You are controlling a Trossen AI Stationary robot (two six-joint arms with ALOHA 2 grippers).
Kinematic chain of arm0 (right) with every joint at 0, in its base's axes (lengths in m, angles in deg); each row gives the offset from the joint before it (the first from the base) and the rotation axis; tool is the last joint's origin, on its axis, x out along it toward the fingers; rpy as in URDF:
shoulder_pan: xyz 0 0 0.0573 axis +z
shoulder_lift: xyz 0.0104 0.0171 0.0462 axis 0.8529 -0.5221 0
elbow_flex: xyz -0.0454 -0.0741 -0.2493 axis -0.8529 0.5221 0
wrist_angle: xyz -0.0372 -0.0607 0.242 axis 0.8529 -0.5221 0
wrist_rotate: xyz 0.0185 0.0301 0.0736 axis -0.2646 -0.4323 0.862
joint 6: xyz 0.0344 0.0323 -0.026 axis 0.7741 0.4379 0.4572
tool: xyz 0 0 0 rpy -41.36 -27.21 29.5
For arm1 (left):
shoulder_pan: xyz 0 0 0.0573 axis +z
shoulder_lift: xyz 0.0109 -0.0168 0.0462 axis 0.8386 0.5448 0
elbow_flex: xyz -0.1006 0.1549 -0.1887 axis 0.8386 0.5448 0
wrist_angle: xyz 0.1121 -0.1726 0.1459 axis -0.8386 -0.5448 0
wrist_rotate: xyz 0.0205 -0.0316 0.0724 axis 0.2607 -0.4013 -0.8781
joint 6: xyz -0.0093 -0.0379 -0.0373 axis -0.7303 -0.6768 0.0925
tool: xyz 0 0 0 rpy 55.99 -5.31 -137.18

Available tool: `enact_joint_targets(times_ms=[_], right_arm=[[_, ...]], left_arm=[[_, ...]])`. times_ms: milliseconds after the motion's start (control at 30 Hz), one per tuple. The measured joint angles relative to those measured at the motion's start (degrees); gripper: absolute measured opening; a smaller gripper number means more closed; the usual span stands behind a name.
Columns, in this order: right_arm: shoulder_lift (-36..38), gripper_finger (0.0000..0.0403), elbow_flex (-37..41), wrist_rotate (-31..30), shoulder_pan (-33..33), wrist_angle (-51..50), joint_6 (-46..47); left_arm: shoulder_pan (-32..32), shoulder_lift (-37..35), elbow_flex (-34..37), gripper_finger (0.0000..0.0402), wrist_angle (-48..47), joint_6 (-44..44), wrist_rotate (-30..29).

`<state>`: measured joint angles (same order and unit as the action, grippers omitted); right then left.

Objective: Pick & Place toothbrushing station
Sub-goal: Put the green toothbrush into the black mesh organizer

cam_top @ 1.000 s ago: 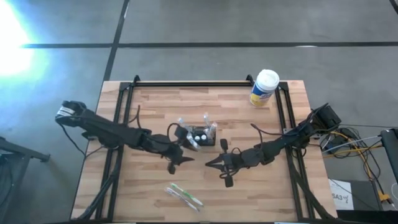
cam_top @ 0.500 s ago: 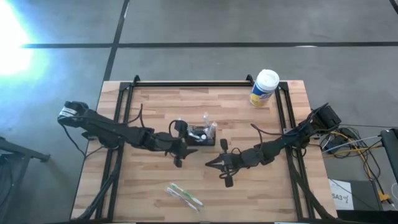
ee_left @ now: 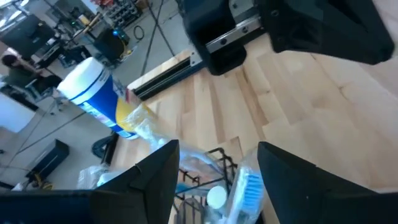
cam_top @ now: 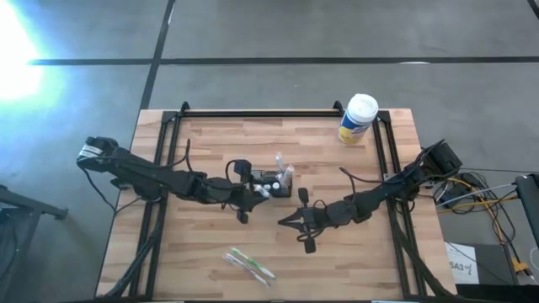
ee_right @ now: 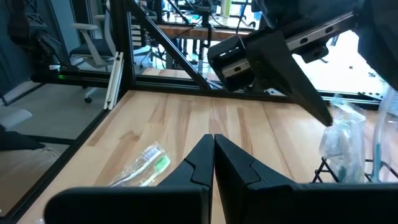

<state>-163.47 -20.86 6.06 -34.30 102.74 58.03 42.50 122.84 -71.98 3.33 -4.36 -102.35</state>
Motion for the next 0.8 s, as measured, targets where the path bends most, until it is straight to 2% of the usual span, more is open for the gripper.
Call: enact_joint_targets(times_ms=[100, 200, 433, 567, 800], right_arm=[[0.0, 0.0008, 0.0, 0.0, 0.0, 0.0, 0.0], [0.0, 0.0008, 0.0, 0.0, 0.01, 0.0, 0.0], [0.0, 0.0008, 0.0, 0.0, 0.0, 0.28, -0.02], [0.0, 0.0008, 0.0, 0.0, 0.0, 0.31, -0.04], [0.0, 0.0008, 0.0, 0.0, -0.02, 0.31, -0.07]], left_arm=[[0.2, -0.12, 0.34, 0.0222, -0.07, -0.11, -0.02], [0.17, -0.12, 0.35, 0.0222, -1.66, -0.19, 4.39], [0.43, -0.12, 0.37, 0.0208, -2.4, -0.63, 3.91], [0.38, -0.01, 0.37, 0.0177, -2.7, -0.86, 4.42], [0.41, -0.01, 0.37, 0.0092, -2.41, 0.66, 7.7]])
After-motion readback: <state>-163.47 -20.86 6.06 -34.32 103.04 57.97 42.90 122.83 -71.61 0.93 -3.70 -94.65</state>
